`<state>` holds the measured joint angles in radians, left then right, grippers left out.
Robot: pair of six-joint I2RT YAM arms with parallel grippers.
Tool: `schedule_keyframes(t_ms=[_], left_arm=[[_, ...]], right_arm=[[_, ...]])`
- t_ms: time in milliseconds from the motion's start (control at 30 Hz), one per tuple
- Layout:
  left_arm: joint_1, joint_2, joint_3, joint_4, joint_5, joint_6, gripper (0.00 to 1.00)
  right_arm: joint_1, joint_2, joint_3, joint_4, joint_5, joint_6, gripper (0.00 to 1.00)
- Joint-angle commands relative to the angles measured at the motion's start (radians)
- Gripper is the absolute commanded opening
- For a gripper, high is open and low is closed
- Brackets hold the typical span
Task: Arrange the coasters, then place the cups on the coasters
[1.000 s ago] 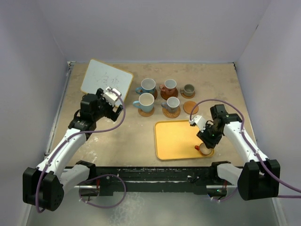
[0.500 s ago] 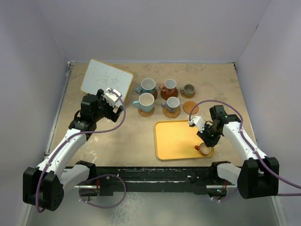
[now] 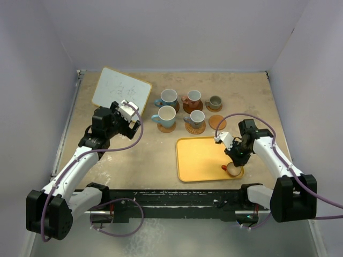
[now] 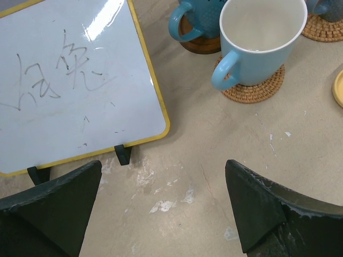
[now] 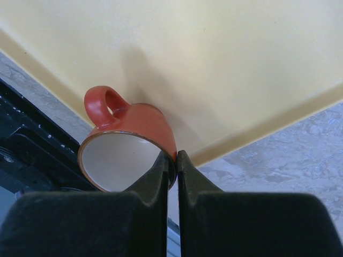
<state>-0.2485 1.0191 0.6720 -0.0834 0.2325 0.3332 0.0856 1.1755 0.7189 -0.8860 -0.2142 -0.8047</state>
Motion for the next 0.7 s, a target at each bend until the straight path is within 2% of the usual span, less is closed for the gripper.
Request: schedule_keyframes(t_ms=[0, 433, 667], left_arm=[[0.009, -0.004, -0.002, 0.047, 0.027, 0.004, 0.94], [0.009, -0.017, -0.006, 0.042, 0.043, 0.013, 0.94], [0.009, -0.031, -0.007, 0.036, 0.049, 0.023, 0.94]], right_arm=[[-0.001, 0.001, 0.068, -0.014, -0.033, -0.023, 0.00], [-0.001, 0.121, 0.416, -0.116, -0.074, -0.113, 0.00], [-0.001, 0.287, 0.619, -0.145, -0.116, -0.196, 0.00]])
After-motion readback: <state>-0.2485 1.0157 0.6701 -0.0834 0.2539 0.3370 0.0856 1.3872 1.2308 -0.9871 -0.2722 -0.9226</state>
